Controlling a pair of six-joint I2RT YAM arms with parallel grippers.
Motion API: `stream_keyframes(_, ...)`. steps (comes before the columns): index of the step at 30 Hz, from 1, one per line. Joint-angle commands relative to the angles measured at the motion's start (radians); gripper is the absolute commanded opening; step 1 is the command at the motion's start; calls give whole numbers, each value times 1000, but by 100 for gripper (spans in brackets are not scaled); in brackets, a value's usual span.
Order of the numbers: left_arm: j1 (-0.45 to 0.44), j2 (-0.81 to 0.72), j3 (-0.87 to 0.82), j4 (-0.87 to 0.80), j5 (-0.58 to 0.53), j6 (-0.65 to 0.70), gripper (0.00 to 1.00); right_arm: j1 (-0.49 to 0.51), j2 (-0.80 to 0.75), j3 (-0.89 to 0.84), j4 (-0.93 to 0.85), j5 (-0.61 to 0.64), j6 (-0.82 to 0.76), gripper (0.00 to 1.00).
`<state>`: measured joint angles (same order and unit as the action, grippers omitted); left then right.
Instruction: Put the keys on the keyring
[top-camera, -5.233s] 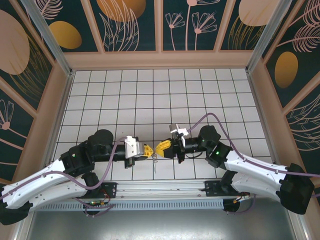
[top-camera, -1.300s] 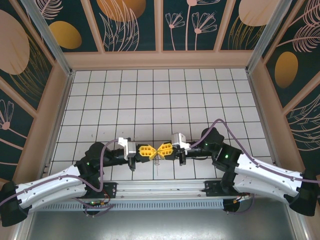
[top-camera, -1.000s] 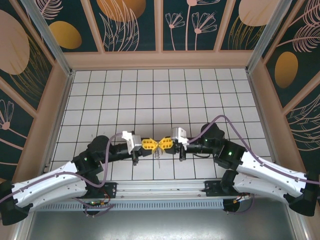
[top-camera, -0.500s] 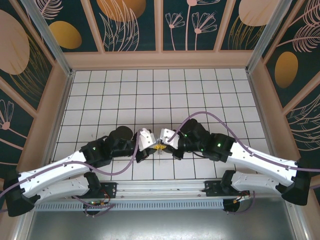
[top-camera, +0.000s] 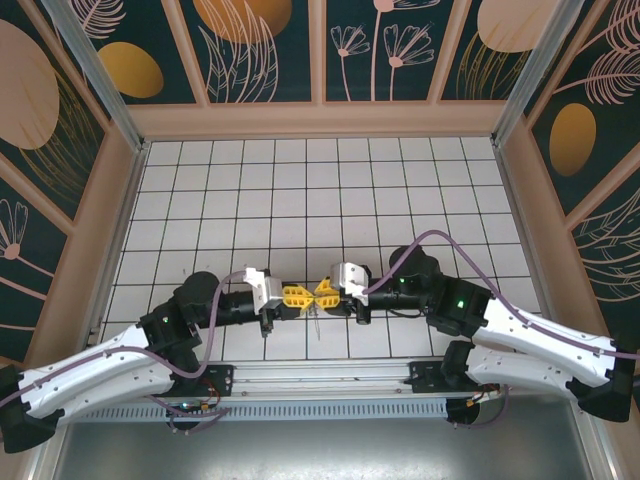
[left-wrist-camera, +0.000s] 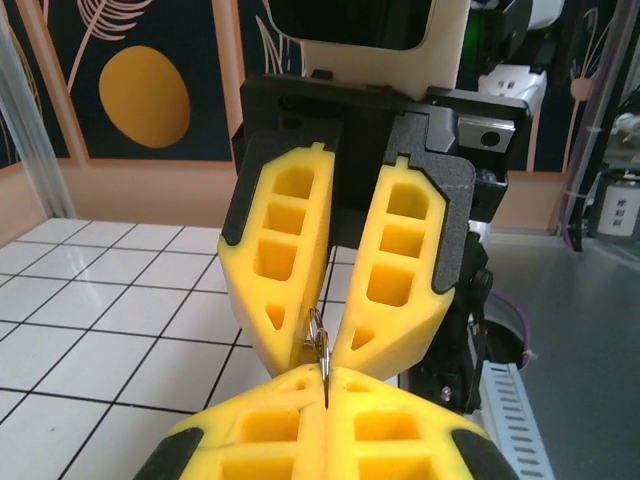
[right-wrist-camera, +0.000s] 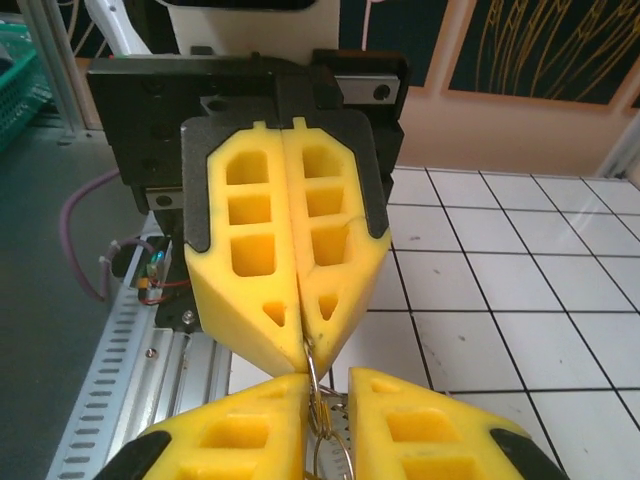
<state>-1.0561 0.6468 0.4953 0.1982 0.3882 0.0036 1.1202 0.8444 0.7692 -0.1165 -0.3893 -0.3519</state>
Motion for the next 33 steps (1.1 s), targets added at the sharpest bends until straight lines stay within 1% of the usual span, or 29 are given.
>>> stream_keyframes(1,-8,-3,-29,191,85,-58,0,7,14,-20,116,-37,33,17)
stream_keyframes(3,-8,-6,-56,258,91,-80,0,5,12,-24,124,-40,39,14)
stream_keyframes(4,-8,-6,-67,282,91,-88,0,4,8,-26,127,-39,40,9)
stream_keyframes(5,-8,0,-70,288,88,-89,0,3,6,-28,127,-33,41,2)
stream_keyframes(6,-8,7,-63,270,84,-83,0,2,4,-27,125,-22,42,0)
stream_keyframes(8,-8,44,-8,138,57,-41,0,-5,3,-15,101,9,33,0)
stream_keyframes(11,-8,108,96,-98,-53,34,0,-10,27,32,30,64,0,0)
stream_keyframes(13,-8,152,156,-214,-104,77,0,-11,61,74,-23,93,-27,0)
stream_keyframes(16,-8,241,231,-347,-179,126,1,-10,119,128,-84,127,-58,0)
stream_keyframes(18,-8,290,259,-389,-199,146,3,-8,151,152,-106,139,-73,0)
stream_keyframes(20,-8,313,258,-371,-193,149,3,-5,167,166,-111,136,-85,0)
stream_keyframes(22,-8,308,240,-322,-167,139,0,-1,168,171,-105,118,-92,0)
stream_keyframes(23,-7,296,225,-288,-143,131,0,-2,163,170,-99,107,-94,0)
stream_keyframes(29,-8,157,89,-12,4,28,0,-6,79,91,-12,63,-67,1)
stream_keyframes(31,-8,107,49,76,40,-8,0,-9,41,45,34,35,-47,11)
stream_keyframes(33,-8,69,26,126,57,-31,0,-10,10,12,76,6,-26,18)
